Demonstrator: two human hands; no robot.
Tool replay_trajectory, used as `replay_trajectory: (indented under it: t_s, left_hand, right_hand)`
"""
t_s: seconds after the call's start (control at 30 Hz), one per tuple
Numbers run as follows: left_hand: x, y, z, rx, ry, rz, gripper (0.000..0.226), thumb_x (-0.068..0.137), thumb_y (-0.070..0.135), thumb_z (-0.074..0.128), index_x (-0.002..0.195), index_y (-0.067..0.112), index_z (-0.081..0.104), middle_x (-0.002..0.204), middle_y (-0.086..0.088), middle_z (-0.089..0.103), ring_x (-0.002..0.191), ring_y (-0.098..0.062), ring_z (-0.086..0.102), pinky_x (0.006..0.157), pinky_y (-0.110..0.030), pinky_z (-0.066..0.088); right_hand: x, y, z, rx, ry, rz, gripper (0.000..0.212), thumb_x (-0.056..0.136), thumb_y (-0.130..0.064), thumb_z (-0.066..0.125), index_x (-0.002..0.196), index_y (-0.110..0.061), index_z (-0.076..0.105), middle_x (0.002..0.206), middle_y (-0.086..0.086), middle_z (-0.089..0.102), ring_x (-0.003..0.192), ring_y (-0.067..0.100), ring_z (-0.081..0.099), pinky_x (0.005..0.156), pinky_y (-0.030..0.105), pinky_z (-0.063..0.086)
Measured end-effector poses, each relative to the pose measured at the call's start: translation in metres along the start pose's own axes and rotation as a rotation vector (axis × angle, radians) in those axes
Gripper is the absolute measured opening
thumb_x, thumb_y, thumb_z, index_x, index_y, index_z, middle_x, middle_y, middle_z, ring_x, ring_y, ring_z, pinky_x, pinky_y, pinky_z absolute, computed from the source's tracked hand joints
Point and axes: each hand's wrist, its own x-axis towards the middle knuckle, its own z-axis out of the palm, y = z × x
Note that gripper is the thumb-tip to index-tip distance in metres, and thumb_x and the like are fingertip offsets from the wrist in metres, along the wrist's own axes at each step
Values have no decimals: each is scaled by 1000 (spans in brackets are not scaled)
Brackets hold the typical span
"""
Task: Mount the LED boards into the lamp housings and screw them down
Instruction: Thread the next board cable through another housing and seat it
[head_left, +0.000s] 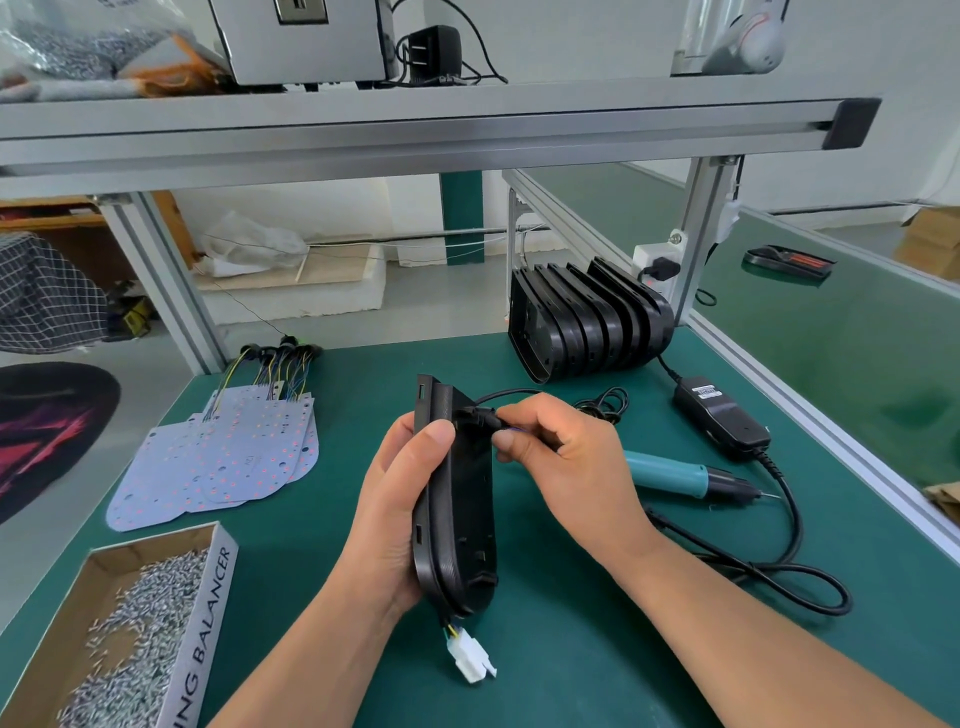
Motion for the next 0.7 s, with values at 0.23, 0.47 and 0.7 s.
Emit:
replay_trajectory:
  t_s: [0.23,0.47,0.7]
  left_hand:
    - [0,-2,2,6,7,40,50,79,53,81,111,17,68,101,-12,68,85,-23,62,66,-37,53]
    - [-4,-3,6,26,0,96,59,80,49,79,120,9,64,97,-10,67,79,-20,60,63,-33,51]
    - [-4,-3,2,11,-5,101,61,81,51,79,120,7,62,93,-11,59,75,-20,54,58,-32,49]
  right_hand:
    - [-4,-2,8,189,65,128,27,94,-14,74,99,-41,74,91,-5,80,84,18,78,87,38,63]
    - [-2,-5,7,316,115,215,17,100,-7,72,103,-23,77,92,2,81,80,19,79,78,27,62]
    - [1,-8,0,335,46,218,21,99,-2,72,106,-20,78,93,3,81,80,21,79,77,22,59]
